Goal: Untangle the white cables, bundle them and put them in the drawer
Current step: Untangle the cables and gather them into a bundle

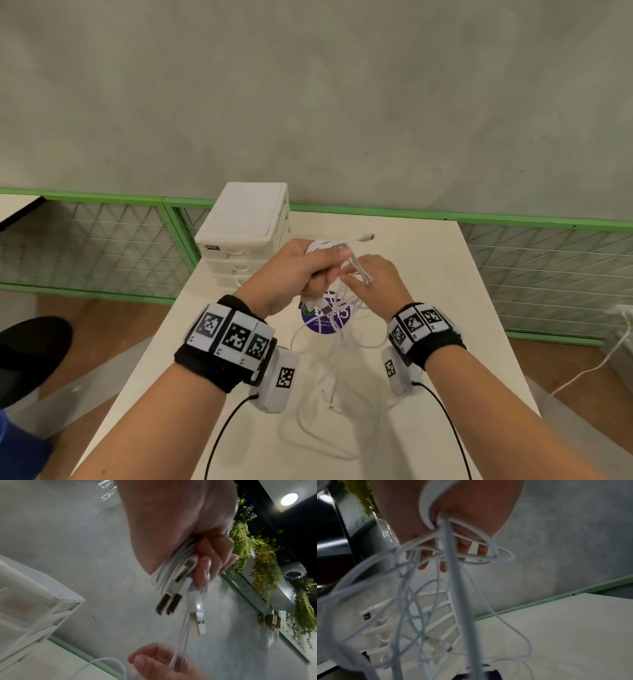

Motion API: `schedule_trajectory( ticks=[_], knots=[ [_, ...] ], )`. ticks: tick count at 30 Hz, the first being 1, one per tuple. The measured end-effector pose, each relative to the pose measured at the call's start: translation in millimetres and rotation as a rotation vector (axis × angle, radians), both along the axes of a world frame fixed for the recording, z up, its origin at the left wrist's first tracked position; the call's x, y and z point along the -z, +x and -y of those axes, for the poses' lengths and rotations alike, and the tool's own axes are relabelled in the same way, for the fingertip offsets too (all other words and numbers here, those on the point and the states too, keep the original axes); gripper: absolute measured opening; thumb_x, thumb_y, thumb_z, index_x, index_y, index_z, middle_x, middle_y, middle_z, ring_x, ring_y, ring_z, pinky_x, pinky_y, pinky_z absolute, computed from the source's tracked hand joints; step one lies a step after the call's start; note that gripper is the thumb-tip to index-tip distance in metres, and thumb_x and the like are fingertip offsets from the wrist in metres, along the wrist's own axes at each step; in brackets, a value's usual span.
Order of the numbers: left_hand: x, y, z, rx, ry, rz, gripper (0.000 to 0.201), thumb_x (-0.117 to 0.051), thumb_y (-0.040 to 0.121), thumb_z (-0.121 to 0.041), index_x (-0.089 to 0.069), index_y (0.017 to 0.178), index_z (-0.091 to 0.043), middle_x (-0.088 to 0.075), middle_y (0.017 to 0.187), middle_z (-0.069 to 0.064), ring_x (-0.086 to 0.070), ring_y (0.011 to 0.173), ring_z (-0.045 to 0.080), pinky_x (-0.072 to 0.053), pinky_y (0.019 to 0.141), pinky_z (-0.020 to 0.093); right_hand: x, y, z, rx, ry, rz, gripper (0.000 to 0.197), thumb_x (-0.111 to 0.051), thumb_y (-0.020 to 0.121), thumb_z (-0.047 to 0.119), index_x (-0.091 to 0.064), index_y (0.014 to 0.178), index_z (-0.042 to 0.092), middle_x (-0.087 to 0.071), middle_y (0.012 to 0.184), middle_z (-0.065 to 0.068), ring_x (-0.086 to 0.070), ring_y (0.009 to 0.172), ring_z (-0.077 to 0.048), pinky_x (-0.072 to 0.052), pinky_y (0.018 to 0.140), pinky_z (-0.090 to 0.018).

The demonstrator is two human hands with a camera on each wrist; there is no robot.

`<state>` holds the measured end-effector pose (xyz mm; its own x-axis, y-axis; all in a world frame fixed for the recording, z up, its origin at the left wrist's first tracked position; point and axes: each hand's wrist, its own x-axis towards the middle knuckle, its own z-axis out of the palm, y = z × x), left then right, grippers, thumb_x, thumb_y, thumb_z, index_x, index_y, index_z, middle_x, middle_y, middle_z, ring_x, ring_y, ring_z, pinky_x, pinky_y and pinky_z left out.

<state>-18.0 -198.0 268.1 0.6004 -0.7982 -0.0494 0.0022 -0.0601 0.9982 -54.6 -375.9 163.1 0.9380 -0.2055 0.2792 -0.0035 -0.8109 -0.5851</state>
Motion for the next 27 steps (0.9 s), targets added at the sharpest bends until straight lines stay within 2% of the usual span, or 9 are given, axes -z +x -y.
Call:
schedule_trajectory(
  ticks=[5,7,9,13,15,18,21,24,27],
  knots=[
    [1,4,-5,-0.172,-0.015,-0.013,0.04,-0.055,0.093,-0.014,-0.046,0.054,-0.008,-0.03,0.037,-0.003,-0.02,0.033,0.01,-0.022,0.039,0.017,18,-13,21,0.175,0.024,0.033,0.057,-0.06,0.068,0.064,-0.065,0.109,0.025,-0.05,0.126,-0.005,-0.045,0.119,-0.022,-0.033,0.106,-0.052],
    [0,7,-6,-0.24,-0.011,-0.02,0.041,-0.056,0.093,-0.016,-0.046,0.054,-0.01,-0.03,0.036,-0.003,-0.019,0.033,0.011,-0.022,0.039,0.018,12,-19,21,0.166,0.127,0.039,0.066,-0.072,0.066,0.056,-0.056,0.12,0.023,-0.037,0.14,-0.002,-0.038,0.126,-0.016,-0.035,0.108,-0.039],
    [-1,9,-6,-0.28,0.015,0.002,0.041,-0.057,0.093,-0.019,-0.047,0.054,-0.01,-0.03,0.036,-0.003,-0.02,0.034,0.012,-0.023,0.039,0.019,8,-23,19,0.215,0.179,0.1,0.07,-0.079,0.063,0.047,-0.051,0.12,0.019,-0.027,0.144,0.0,-0.036,0.119,-0.004,-0.037,0.098,-0.024],
    [-3,16,-8,-0.388,0.03,0.015,0.04,-0.057,0.093,-0.023,-0.048,0.057,-0.01,-0.032,0.035,-0.004,-0.023,0.034,0.012,-0.025,0.038,0.019,11,-29,9,0.429,0.246,0.245,0.062,-0.084,0.06,0.039,-0.048,0.102,0.011,-0.036,0.13,-0.005,-0.041,0.108,-0.007,-0.04,0.091,-0.024],
    [-2,18,-9,-0.427,0.017,0.004,0.039,-0.057,0.093,-0.023,-0.047,0.057,-0.011,-0.032,0.035,-0.005,-0.024,0.033,0.013,-0.026,0.038,0.02,11,-28,5,0.468,0.289,0.163,0.052,-0.081,0.067,0.037,-0.048,0.099,0.011,-0.044,0.115,-0.002,-0.049,0.095,-0.013,-0.045,0.081,-0.028],
    [-2,17,-6,-0.411,0.032,0.027,0.039,-0.058,0.093,-0.023,-0.048,0.057,-0.01,-0.031,0.034,-0.005,-0.023,0.034,0.013,-0.025,0.038,0.02,5,-22,3,0.348,0.313,-0.103,0.029,-0.07,0.081,0.031,-0.057,0.099,0.013,-0.058,0.093,0.0,-0.054,0.08,-0.019,-0.041,0.073,-0.025],
    [-1,25,-9,-0.522,0.03,0.055,0.038,-0.059,0.092,-0.023,-0.049,0.058,-0.01,-0.033,0.034,-0.005,-0.025,0.033,0.011,-0.026,0.04,0.022,0,-20,5,0.211,0.474,-0.073,0.01,-0.069,0.082,0.017,-0.061,0.088,0.019,-0.063,0.083,0.0,-0.058,0.074,-0.019,-0.043,0.068,-0.021],
    [1,30,-14,-0.546,0.16,0.198,0.038,-0.059,0.091,-0.032,-0.054,0.06,-0.011,-0.038,0.037,-0.005,-0.03,0.035,0.013,-0.027,0.042,0.023,-4,-18,4,0.143,0.481,-0.077,0.026,-0.063,0.084,0.005,-0.066,0.104,0.021,-0.065,0.09,-0.004,-0.058,0.079,-0.018,-0.047,0.066,-0.011],
    [8,20,-7,-0.488,0.325,0.336,0.042,-0.058,0.09,-0.044,-0.065,0.067,-0.01,-0.045,0.047,-0.001,-0.037,0.038,0.011,-0.031,0.045,0.024,-6,-11,-2,0.07,0.485,-0.156,0.059,-0.062,0.085,0.01,-0.042,0.136,0.032,-0.064,0.099,-0.007,-0.056,0.078,-0.02,-0.052,0.079,-0.032]
  ],
)
